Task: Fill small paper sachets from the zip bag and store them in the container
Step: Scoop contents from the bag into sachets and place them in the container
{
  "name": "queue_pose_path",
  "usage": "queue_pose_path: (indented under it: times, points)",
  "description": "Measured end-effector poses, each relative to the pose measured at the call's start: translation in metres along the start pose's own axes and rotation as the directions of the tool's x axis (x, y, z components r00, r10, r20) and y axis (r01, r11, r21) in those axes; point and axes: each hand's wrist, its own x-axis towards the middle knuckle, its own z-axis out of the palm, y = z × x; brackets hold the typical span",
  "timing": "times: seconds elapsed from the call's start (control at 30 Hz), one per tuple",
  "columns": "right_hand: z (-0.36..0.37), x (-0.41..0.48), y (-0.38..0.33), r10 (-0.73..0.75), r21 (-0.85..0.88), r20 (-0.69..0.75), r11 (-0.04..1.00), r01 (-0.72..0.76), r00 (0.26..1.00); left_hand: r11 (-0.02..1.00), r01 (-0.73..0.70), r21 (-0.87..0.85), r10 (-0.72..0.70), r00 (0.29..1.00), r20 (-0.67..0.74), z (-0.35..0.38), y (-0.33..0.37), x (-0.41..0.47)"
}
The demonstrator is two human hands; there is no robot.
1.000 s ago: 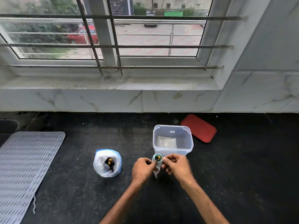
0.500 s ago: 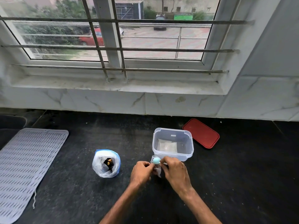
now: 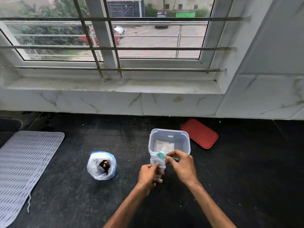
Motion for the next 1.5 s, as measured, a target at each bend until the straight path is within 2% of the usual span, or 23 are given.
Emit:
queue_pose_path:
  times: [0.13, 0.23, 0.3, 0.37, 0.43, 0.53, 0.6, 0.63, 0.67, 0.73, 0.83, 0.9, 1.13, 1.2, 1.3, 1.4, 1.5]
  points:
    - [-0.01, 0.002, 0.003, 0.004, 0.041, 0.001, 0.999, -0.004, 1.0, 0.999, 0.025, 0.036, -0.025, 1.0, 0.013, 0.011, 0.008, -0.007]
    - [-0.011, 0.002, -0.002, -0.008, 0.061, 0.002, 0.998, 0.008, 1.0, 0.997, -0.006, 0.074, 0.007, 1.0, -0.009, 0.002, 0.005, -0.013]
    - [-0.006, 0.003, -0.008, -0.019, 0.097, 0.029, 0.995, 0.016, 0.999, 0.993, -0.074, 0.094, 0.082, 0.993, -0.083, -0.014, 0.003, -0.015]
    - [0.005, 0.002, -0.019, -0.051, 0.111, 0.075, 0.993, 0.042, 0.996, 0.979, -0.168, 0.118, 0.193, 0.951, -0.243, -0.039, 0.001, -0.016]
    - [0.018, -0.002, -0.033, -0.084, 0.121, 0.119, 0.99, 0.07, 0.989, 0.964, -0.249, 0.094, 0.264, 0.852, -0.451, -0.068, 0.001, -0.018]
    - [0.056, -0.008, -0.058, -0.176, 0.105, 0.204, 0.982, 0.157, 0.963, 0.924, -0.338, 0.178, 0.354, 0.58, -0.734, -0.121, 0.0, -0.02]
    - [0.088, -0.012, -0.069, -0.208, 0.065, 0.259, 0.978, 0.197, 0.943, 0.898, -0.323, 0.299, 0.422, 0.44, -0.792, -0.153, -0.003, -0.017]
    - [0.108, -0.013, -0.075, -0.206, 0.041, 0.281, 0.978, 0.203, 0.937, 0.892, -0.273, 0.361, 0.448, 0.417, -0.791, -0.17, -0.004, -0.011]
    - [0.123, -0.014, -0.077, -0.195, 0.014, 0.298, 0.98, 0.2, 0.934, 0.887, -0.205, 0.413, 0.461, 0.432, -0.775, -0.181, -0.007, -0.005]
    - [0.154, -0.015, -0.085, -0.164, -0.064, 0.317, 0.979, 0.194, 0.934, 0.884, -0.111, 0.455, 0.439, 0.532, -0.724, -0.198, -0.009, 0.011]
    - [0.186, -0.014, -0.091, -0.099, -0.209, 0.31, 0.963, 0.17, 0.945, 0.913, -0.077, 0.401, 0.333, 0.708, -0.623, -0.205, -0.001, 0.027]
    - [0.2, -0.011, -0.092, -0.063, -0.28, 0.293, 0.948, 0.149, 0.954, 0.919, -0.081, 0.386, 0.305, 0.765, -0.567, -0.207, 0.003, 0.036]
    - [0.229, 0.0, -0.091, -0.014, -0.468, 0.249, 0.873, 0.133, 0.968, 0.895, -0.081, 0.438, 0.314, 0.812, -0.492, -0.22, 0.01, 0.059]
    - [0.236, 0.003, -0.092, 0.001, -0.468, 0.242, 0.876, 0.116, 0.97, 0.883, -0.087, 0.462, 0.321, 0.83, -0.456, -0.225, 0.009, 0.064]
    - [0.244, 0.003, -0.094, 0.056, -0.399, 0.206, 0.916, 0.032, 0.977, 0.88, -0.109, 0.463, 0.321, 0.854, -0.41, -0.233, 0.008, 0.069]
    - [0.247, 0.002, -0.097, 0.134, -0.258, 0.12, 0.961, -0.099, 0.984, 0.878, -0.14, 0.458, 0.331, 0.868, -0.37, -0.237, 0.01, 0.072]
    - [0.254, 0.006, -0.089, 0.249, -0.14, 0.102, 0.962, -0.234, 0.963, 0.876, -0.156, 0.457, 0.336, 0.876, -0.345, -0.242, 0.012, 0.075]
